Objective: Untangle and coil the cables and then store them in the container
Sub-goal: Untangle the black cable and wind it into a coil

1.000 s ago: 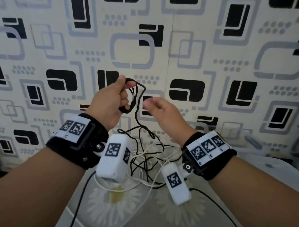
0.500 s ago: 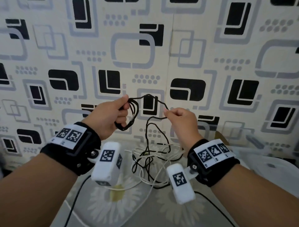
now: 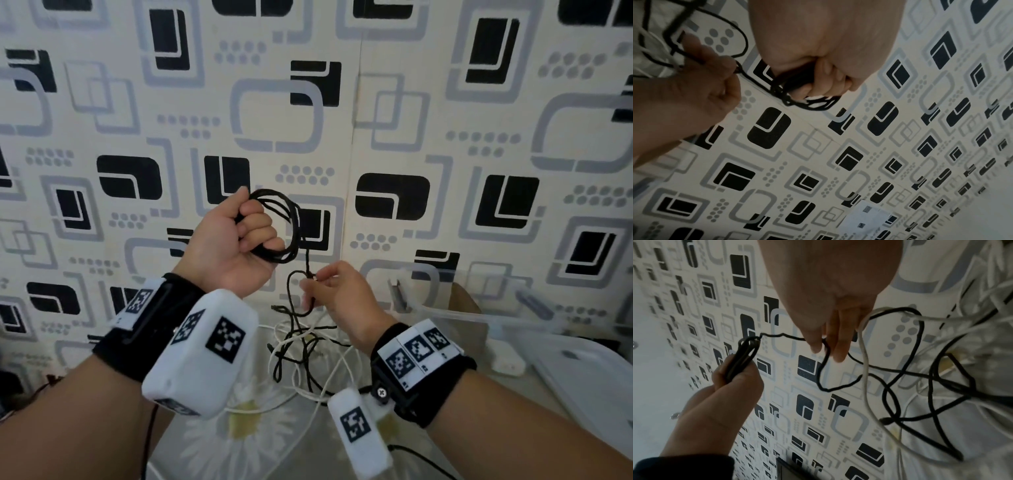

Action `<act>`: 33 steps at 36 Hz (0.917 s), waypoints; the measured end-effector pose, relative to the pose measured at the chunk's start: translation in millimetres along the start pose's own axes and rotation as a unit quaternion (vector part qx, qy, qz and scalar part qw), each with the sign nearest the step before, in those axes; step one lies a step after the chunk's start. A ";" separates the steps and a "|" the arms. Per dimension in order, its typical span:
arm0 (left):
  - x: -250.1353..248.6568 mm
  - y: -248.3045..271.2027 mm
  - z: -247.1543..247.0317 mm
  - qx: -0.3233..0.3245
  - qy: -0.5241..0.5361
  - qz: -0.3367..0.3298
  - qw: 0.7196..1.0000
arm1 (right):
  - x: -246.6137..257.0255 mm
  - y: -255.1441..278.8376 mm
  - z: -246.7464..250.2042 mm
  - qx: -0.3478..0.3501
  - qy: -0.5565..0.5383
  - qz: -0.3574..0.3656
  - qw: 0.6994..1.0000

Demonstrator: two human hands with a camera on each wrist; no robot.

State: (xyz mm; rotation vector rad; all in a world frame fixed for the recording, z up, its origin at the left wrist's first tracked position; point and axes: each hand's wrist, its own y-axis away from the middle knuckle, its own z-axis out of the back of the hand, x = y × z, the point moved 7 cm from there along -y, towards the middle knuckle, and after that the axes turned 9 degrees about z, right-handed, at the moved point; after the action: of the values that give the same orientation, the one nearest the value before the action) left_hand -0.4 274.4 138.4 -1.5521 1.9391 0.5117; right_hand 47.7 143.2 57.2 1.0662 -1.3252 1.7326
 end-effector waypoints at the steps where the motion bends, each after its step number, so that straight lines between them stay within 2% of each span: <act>1: -2.0 -0.6 1.4 -0.005 0.016 -0.013 1.000 | 1.4 1.6 -6.1 0.025 -0.037 0.004 0.999; 3: -6.4 -1.9 5.8 -0.014 0.050 -0.039 0.998 | 5.2 4.7 -12.7 0.068 -0.043 0.017 0.997; 6: -14.0 -3.5 13.4 -0.019 0.092 -0.074 0.993 | 9.8 7.3 -14.4 0.107 0.034 0.040 0.993; 12: -23.3 -6.7 25.2 -0.027 0.151 -0.129 0.980 | 10.9 11.2 -12.4 0.145 0.171 0.054 0.973; 16: -23.7 -8.2 32.8 -0.055 0.148 -0.171 0.973 | 14.5 13.7 -14.6 0.169 0.207 0.078 0.960; 22: -21.3 -8.4 32.3 -0.110 0.059 -0.226 0.966 | 21.1 21.9 -20.0 0.188 0.235 0.139 0.944; 24: -19.3 -5.3 27.8 -0.135 -0.065 -0.248 0.957 | 24.7 22.3 -18.1 0.162 0.246 0.156 0.943; 25: -18.4 -2.2 23.7 -0.153 -0.179 -0.258 0.937 | 26.4 22.0 -17.2 0.149 0.248 0.163 0.943; 27: -11.9 0.6 14.9 -0.162 -0.373 -0.266 0.874 | 28.4 22.1 -16.8 0.134 0.244 0.167 0.946; 31: 0.0 0.7 7.0 -0.143 -0.560 -0.256 0.775 | 29.0 21.3 -17.6 0.125 0.204 0.152 0.959; 33: 5.3 -2.8 6.7 -0.135 -0.654 -0.246 0.703 | 28.2 18.0 -15.1 0.114 0.183 0.137 0.967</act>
State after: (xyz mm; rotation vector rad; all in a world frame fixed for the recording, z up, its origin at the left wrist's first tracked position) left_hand 3.0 274.1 130.1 -1.1431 0.3370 1.2291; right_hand 17.0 155.0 73.5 0.6522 -1.0940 2.2053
